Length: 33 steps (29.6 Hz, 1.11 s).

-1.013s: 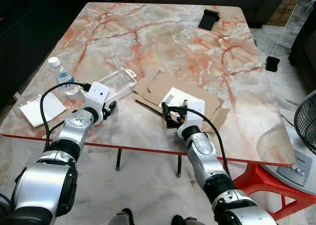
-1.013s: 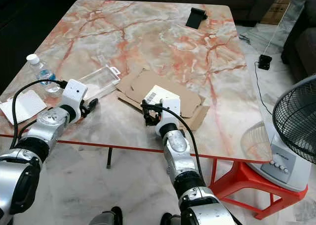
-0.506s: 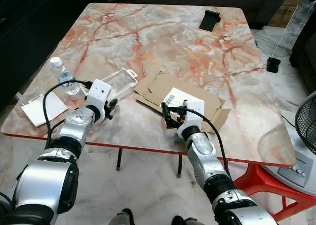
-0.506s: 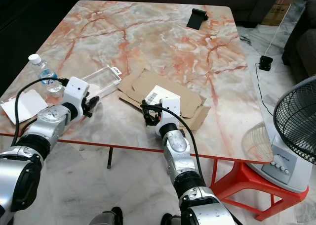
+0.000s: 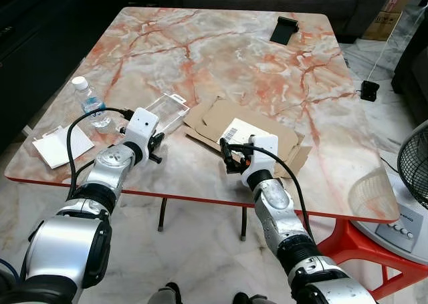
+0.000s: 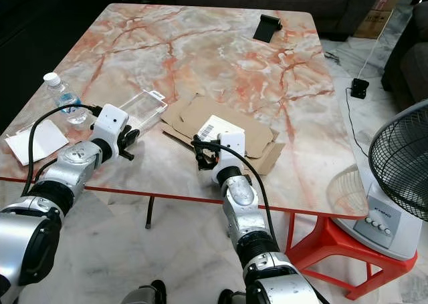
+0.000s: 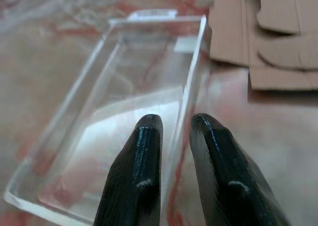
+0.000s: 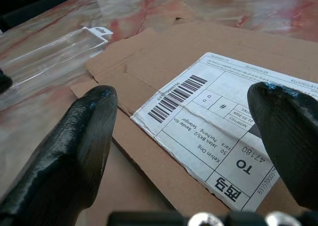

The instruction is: Picking trash to rubbish bin

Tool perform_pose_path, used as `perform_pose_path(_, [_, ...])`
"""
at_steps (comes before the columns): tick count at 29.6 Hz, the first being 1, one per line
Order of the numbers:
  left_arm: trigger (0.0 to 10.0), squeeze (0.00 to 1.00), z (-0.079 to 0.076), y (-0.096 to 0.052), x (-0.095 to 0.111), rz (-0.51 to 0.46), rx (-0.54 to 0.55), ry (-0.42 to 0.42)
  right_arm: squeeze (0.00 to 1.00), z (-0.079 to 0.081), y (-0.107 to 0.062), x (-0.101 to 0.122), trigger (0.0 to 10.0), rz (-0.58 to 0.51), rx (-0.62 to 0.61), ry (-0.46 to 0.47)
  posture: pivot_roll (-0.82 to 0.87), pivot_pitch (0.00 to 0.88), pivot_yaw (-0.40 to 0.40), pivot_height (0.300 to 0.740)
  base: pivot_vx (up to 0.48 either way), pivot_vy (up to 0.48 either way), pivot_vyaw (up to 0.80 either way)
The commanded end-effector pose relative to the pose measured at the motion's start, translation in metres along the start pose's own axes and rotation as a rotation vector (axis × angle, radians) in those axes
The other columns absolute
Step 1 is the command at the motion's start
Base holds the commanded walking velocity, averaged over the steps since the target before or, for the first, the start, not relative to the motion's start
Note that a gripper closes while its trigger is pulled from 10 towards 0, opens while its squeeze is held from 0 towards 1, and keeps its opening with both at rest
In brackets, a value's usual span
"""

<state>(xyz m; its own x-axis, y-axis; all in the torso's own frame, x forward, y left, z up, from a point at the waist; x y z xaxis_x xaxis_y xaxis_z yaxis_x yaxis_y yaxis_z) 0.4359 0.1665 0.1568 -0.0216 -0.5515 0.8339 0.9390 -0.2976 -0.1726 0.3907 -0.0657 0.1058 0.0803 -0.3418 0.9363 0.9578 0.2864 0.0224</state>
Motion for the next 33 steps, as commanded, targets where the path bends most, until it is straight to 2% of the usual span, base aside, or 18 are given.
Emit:
perform_pose_path(1, [10.0,0.00,0.006,0.002,0.013,-0.043,0.025,0.002,0.00,0.001,-0.001,-0.002,10.0,0.007,0.003,-0.003,0.07,0.138,0.000,0.740,0.000,0.000,0.00])
perform_pose_path(2, [10.0,0.00,0.008,0.002,0.016,-0.054,0.036,-0.007,0.00,0.001,-0.001,-0.002,10.0,0.007,0.002,-0.004,0.07,0.139,0.000,0.740,0.000,0.000,0.00])
perform_pose_path(3, [10.0,0.41,0.010,0.003,0.019,-0.064,0.048,-0.012,0.00,0.001,-0.001,-0.001,10.0,0.007,0.002,-0.004,0.07,0.142,-0.002,0.740,0.000,0.000,0.00])
perform_pose_path(4, [10.0,1.00,0.014,0.003,0.024,-0.085,0.071,-0.050,0.00,0.000,0.000,-0.001,10.0,0.007,-0.001,-0.005,0.07,0.144,-0.003,0.740,0.000,0.000,0.00])
perform_pose_path(9, [10.0,1.00,0.011,0.004,0.024,-0.089,0.051,-0.081,0.00,-0.001,0.000,-0.001,10.0,0.008,-0.001,-0.007,0.07,0.149,-0.005,0.740,0.000,0.000,0.00])
perform_pose_path(13, [10.0,1.00,0.008,0.003,0.022,-0.088,0.028,-0.076,0.00,-0.001,0.000,-0.001,10.0,0.010,-0.002,-0.010,0.08,0.151,-0.005,0.740,0.000,0.000,0.00])
perform_pose_path(16, [10.0,1.00,0.006,0.003,0.021,-0.091,-0.011,-0.113,0.00,-0.001,0.000,-0.001,10.0,0.013,-0.006,-0.008,0.09,0.152,-0.003,0.740,0.000,0.000,0.00])
perform_pose_path(21, [10.0,1.00,-0.002,0.002,0.013,-0.072,-0.059,-0.092,0.00,0.002,0.001,-0.001,10.0,0.010,0.001,-0.006,0.08,0.154,-0.002,0.740,0.000,0.000,0.00])
perform_pose_path(26, [10.0,1.00,-0.003,0.003,0.010,-0.030,-0.043,-0.035,0.00,-0.002,-0.001,-0.003,10.0,0.016,-0.009,-0.005,0.08,0.159,-0.004,0.740,0.000,0.000,0.00])
perform_pose_path(27, [10.0,0.33,-0.002,0.003,0.010,-0.026,-0.036,-0.029,0.00,-0.002,-0.001,-0.003,10.0,0.016,-0.008,-0.006,0.08,0.158,-0.004,0.740,0.000,0.000,0.00])
perform_pose_path(28, [10.0,0.33,-0.002,0.004,0.010,-0.022,-0.032,-0.028,0.00,-0.002,-0.001,-0.003,10.0,0.016,-0.008,-0.006,0.08,0.159,-0.004,0.740,0.000,0.000,0.00])
perform_pose_path(29, [10.0,0.00,-0.003,0.004,0.009,-0.021,-0.033,-0.050,0.00,-0.002,-0.001,-0.003,10.0,0.016,-0.008,-0.006,0.08,0.161,-0.005,0.740,0.000,0.000,0.00])
perform_pose_path(33, [10.0,0.00,-0.003,0.004,0.009,-0.021,-0.033,-0.080,0.00,-0.002,-0.001,-0.003,10.0,0.016,-0.007,-0.006,0.08,0.161,-0.005,0.740,0.000,0.000,0.00])
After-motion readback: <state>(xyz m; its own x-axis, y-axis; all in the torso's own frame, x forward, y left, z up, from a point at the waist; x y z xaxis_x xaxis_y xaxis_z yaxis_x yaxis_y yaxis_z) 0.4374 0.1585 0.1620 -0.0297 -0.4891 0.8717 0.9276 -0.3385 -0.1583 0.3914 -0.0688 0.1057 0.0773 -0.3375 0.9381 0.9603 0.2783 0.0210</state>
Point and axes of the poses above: a point about 5 cm out from each wrist's last joint towards the gripper, its own y axis pointing out of the wrist towards the gripper, its own x axis along the axis of the wrist's last joint, z = x × y, the point moved 4 cm from there along y, pointing out of the wrist towards the gripper, and after that the axes turned 14 degrees about y, right-handed, at the moved point
